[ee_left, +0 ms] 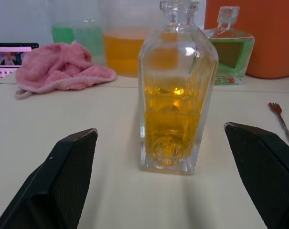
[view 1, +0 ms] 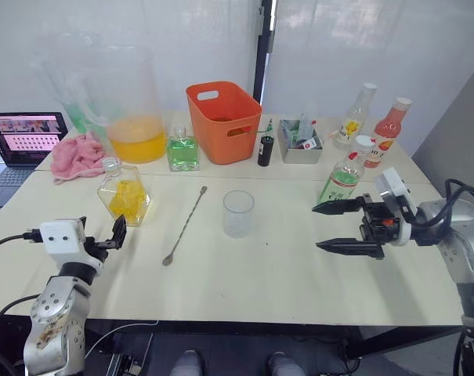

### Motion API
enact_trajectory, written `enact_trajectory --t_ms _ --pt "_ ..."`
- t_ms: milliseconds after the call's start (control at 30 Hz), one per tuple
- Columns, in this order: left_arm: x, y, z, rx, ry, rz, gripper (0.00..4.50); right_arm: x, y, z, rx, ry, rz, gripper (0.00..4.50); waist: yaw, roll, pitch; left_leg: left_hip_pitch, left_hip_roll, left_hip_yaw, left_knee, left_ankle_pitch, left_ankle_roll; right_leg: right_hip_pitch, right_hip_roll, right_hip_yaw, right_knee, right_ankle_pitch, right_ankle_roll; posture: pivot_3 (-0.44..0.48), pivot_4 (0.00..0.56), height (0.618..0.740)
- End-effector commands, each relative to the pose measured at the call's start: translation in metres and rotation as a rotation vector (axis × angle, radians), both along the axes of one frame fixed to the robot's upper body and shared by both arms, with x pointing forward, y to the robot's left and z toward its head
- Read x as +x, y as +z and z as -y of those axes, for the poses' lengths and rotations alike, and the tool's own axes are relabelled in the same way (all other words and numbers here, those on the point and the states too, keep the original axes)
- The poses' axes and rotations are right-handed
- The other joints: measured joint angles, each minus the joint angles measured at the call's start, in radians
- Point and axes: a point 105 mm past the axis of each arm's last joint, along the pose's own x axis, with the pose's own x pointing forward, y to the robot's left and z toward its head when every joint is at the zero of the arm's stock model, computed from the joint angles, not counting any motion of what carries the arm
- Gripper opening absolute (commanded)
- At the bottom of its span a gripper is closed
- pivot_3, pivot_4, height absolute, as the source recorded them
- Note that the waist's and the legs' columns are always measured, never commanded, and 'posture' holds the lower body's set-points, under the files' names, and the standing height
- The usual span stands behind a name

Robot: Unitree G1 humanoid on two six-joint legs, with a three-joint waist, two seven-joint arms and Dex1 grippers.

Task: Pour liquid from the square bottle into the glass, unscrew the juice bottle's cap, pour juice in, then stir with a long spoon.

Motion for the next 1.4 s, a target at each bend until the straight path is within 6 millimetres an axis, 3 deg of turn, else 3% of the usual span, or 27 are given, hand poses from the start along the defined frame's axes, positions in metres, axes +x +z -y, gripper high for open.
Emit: enact_trajectory --t_ms 33,800,1000,1233,1400 --pt "0.012 0.006 0.003 0.026 -0.018 0.02 4.5 -0.004 0.008 0.004 0.006 -0.008 0.057 4.48 0.001 0.0 0.0 0.0 0.0 0.0 0.0 0.0 0.0 0.0 0.0 0.0 0.0 0.0 0.0 0.0 0.15 0.738" --pt "0.078 0.029 0.01 0.023 -0.062 0.05 4.5 -0.008 0.014 -0.004 0.03 -0.005 0.066 4.48 0.01 0.0 0.0 -0.002 0.0 -0.001 0.0 0.002 0.002 0.0 0.0 -0.001 -0.001 0.006 0.01 0.0 0.15 0.738" --pt "0.082 0.032 0.013 0.023 -0.094 0.064 2.82 -0.008 0.014 -0.005 0.035 -0.013 0.065 4.5 0.01 0.0 0.0 -0.003 0.0 -0.001 0.0 0.002 0.002 -0.001 0.0 -0.001 -0.001 0.006 0.01 0.0 0.15 0.738" --pt "0.081 0.042 0.013 0.038 -0.112 0.089 2.8 -0.007 0.014 -0.009 0.044 -0.009 0.073 4.5 0.012 0.0 0.0 -0.004 0.0 -0.001 0.0 0.002 0.002 -0.001 0.0 -0.001 -0.002 0.006 0.011 0.0 0.15 0.738" --pt "0.066 0.071 0.019 0.006 -0.222 0.206 2.8 -0.002 0.022 -0.011 0.081 -0.021 0.089 4.5 0.011 -0.002 0.002 -0.006 0.0 -0.002 0.0 0.002 0.002 -0.003 0.0 -0.001 -0.002 0.006 0.011 0.0 0.15 0.738"
